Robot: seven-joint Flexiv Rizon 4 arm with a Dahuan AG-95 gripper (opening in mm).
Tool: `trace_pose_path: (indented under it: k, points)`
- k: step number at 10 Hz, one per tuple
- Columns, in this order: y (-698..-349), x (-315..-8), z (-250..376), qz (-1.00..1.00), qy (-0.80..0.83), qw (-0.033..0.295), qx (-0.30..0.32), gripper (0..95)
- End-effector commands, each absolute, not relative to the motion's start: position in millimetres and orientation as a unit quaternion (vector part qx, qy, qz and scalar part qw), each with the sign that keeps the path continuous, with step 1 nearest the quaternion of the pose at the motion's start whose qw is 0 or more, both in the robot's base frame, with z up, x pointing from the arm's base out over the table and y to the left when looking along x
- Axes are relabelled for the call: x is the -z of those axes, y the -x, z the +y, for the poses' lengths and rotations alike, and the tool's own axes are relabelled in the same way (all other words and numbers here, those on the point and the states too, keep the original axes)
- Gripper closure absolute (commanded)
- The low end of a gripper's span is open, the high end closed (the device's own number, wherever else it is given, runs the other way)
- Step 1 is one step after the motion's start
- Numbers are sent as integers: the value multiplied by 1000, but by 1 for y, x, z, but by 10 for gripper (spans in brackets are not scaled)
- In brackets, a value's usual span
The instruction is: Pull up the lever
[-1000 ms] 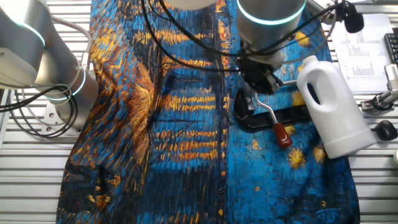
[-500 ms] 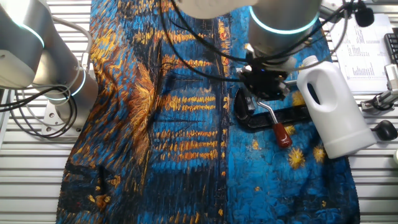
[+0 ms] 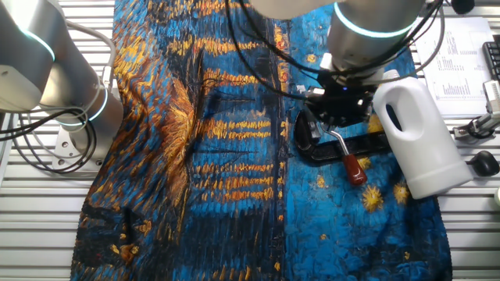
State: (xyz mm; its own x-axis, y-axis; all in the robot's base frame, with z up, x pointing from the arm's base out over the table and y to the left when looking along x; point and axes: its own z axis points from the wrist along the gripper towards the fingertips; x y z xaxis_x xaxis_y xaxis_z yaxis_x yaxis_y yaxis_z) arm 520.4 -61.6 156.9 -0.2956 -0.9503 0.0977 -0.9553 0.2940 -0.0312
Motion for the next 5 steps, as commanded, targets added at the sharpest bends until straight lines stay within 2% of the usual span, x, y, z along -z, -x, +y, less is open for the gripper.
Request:
trace_pose_path:
  k: [1, 5]
  points:
    - [-520, -157, -62, -842, -538, 28, -43, 950]
    - [-523, -159, -61, -852, -522, 22, -37, 950]
